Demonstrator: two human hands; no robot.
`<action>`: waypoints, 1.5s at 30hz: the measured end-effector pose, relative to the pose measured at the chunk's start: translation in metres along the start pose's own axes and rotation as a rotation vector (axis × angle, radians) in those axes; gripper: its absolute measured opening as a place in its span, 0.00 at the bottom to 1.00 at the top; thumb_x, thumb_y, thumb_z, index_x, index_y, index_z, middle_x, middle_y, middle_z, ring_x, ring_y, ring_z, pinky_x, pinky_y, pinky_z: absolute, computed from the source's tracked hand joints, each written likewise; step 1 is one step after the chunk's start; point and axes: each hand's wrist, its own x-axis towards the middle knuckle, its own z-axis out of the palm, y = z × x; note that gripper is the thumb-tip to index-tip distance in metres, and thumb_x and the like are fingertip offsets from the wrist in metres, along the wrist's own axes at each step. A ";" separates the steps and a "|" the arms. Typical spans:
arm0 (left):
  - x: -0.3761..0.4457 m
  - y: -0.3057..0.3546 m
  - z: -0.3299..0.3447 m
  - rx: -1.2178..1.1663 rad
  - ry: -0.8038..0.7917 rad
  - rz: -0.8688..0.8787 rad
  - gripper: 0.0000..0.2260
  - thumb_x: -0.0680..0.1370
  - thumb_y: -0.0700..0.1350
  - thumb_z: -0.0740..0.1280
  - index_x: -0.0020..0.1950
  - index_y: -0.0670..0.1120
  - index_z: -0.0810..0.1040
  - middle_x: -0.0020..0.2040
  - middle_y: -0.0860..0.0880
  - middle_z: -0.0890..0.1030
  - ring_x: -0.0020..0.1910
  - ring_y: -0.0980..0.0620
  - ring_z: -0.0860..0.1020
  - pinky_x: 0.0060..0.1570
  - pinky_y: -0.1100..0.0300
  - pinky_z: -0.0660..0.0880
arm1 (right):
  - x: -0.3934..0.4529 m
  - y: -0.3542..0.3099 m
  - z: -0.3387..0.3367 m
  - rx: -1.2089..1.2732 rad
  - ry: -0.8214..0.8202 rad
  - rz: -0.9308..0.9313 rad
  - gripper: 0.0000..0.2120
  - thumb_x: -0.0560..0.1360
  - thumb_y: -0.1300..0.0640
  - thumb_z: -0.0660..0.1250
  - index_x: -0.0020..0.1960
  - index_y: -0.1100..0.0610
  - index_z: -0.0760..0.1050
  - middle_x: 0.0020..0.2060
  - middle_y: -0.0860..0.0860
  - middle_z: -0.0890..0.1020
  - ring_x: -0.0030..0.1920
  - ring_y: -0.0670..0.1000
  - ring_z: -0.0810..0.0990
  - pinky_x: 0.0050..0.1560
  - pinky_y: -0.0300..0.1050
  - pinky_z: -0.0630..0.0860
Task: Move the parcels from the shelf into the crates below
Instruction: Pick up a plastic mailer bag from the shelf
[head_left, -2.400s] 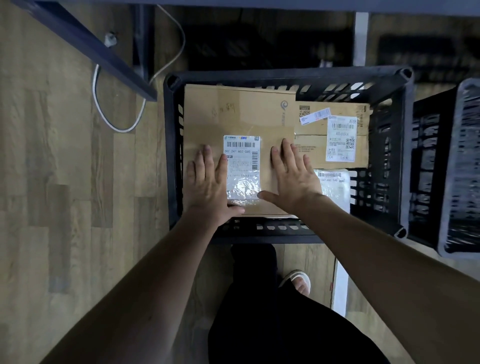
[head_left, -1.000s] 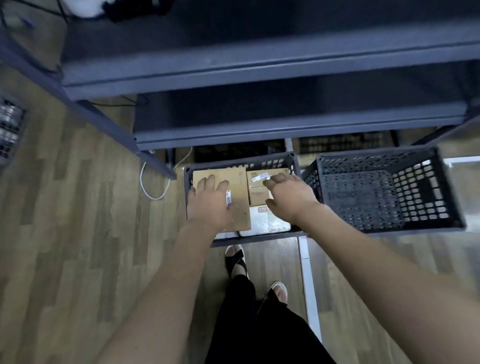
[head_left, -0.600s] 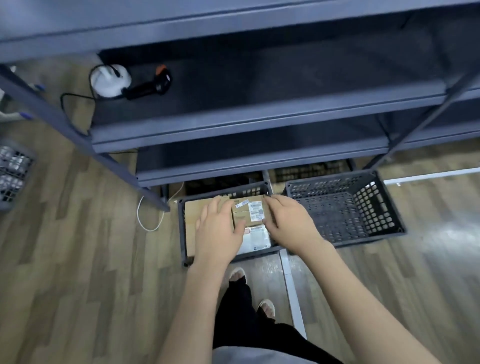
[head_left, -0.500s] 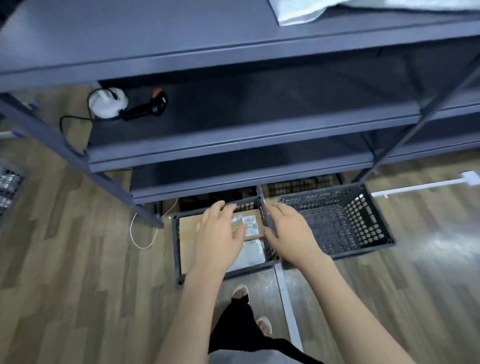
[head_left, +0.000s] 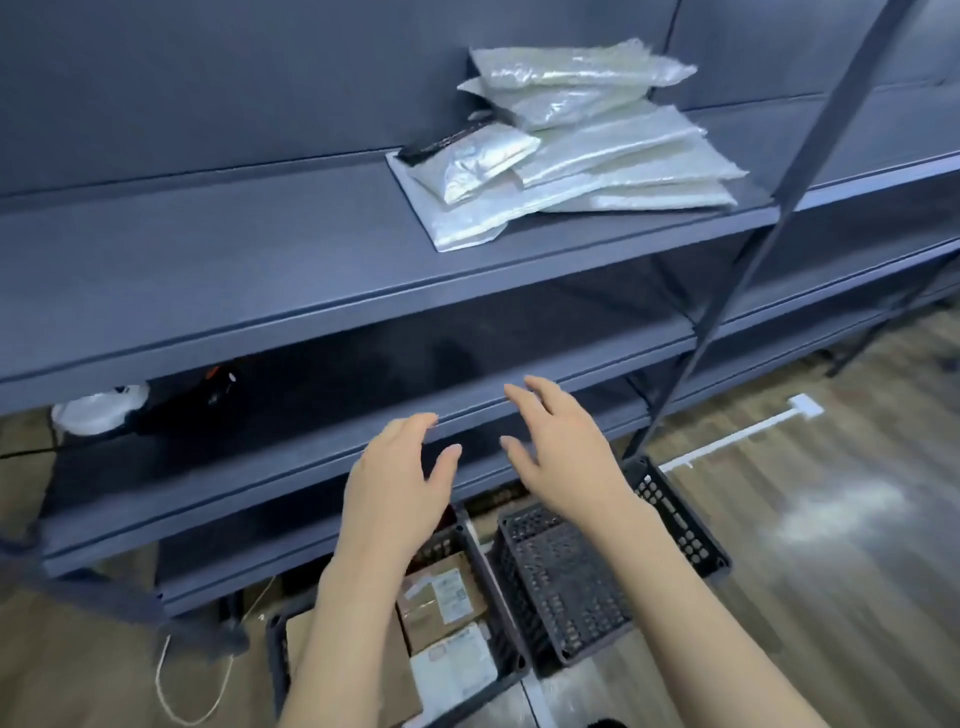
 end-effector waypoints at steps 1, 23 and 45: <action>0.005 0.003 0.002 -0.010 0.002 0.006 0.20 0.79 0.55 0.61 0.70 0.51 0.68 0.67 0.55 0.72 0.65 0.55 0.70 0.60 0.60 0.66 | 0.004 0.004 -0.003 0.005 0.002 0.002 0.26 0.79 0.51 0.60 0.75 0.55 0.60 0.74 0.54 0.61 0.73 0.53 0.61 0.70 0.43 0.59; 0.146 0.191 0.059 0.230 0.248 -0.077 0.21 0.79 0.53 0.61 0.71 0.49 0.67 0.67 0.52 0.71 0.66 0.49 0.67 0.64 0.55 0.65 | 0.160 0.213 -0.132 -0.129 0.003 -0.383 0.26 0.78 0.50 0.61 0.74 0.55 0.61 0.71 0.54 0.66 0.71 0.55 0.63 0.70 0.47 0.59; 0.424 0.216 -0.041 0.832 0.235 0.176 0.32 0.77 0.48 0.62 0.77 0.47 0.49 0.71 0.46 0.62 0.64 0.44 0.67 0.55 0.53 0.68 | 0.405 0.215 -0.234 -0.691 0.151 -0.327 0.31 0.75 0.53 0.63 0.74 0.56 0.56 0.73 0.56 0.59 0.74 0.58 0.55 0.73 0.54 0.53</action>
